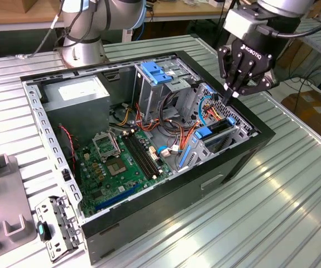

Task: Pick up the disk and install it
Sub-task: 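Insert the second disk wire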

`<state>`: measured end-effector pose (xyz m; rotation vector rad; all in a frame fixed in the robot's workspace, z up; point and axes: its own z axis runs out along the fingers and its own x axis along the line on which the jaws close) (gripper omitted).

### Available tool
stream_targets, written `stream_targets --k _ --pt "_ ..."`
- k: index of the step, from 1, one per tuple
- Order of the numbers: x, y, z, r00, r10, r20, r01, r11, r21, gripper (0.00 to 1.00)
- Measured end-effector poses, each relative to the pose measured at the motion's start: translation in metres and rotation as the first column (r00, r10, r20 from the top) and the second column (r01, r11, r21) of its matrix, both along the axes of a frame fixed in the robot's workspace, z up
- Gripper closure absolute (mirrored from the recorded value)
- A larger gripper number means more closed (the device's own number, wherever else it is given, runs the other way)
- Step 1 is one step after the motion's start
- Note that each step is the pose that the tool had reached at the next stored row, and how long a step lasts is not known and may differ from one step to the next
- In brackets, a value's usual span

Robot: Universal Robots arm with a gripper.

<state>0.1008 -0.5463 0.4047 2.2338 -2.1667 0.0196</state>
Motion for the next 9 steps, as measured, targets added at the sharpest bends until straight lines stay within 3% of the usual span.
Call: stream_targets --k 1,2,3,5,9 --pt "0.0 0.0005 0.0016 1.0 0.0 -0.0025 0.0 1.0 -0.0007 0.89" --pt "0.0007 0.0059 0.0018 0.9999 0.0 -0.0117 0.0 0.9999 -0.0139 0.89" --pt "0.0019 0.0117 0.0018 0.9998 0.0 -0.0213 0.0 0.9998 -0.0193 0.89" --pt "0.0097 0.0258 0.0007 0.9991 0.0 -0.042 -0.001 0.9998 -0.02 0.89" --pt "0.0119 0.0415 -0.0032 0.9985 0.0 -0.055 -0.001 0.9997 -0.0251 0.89"
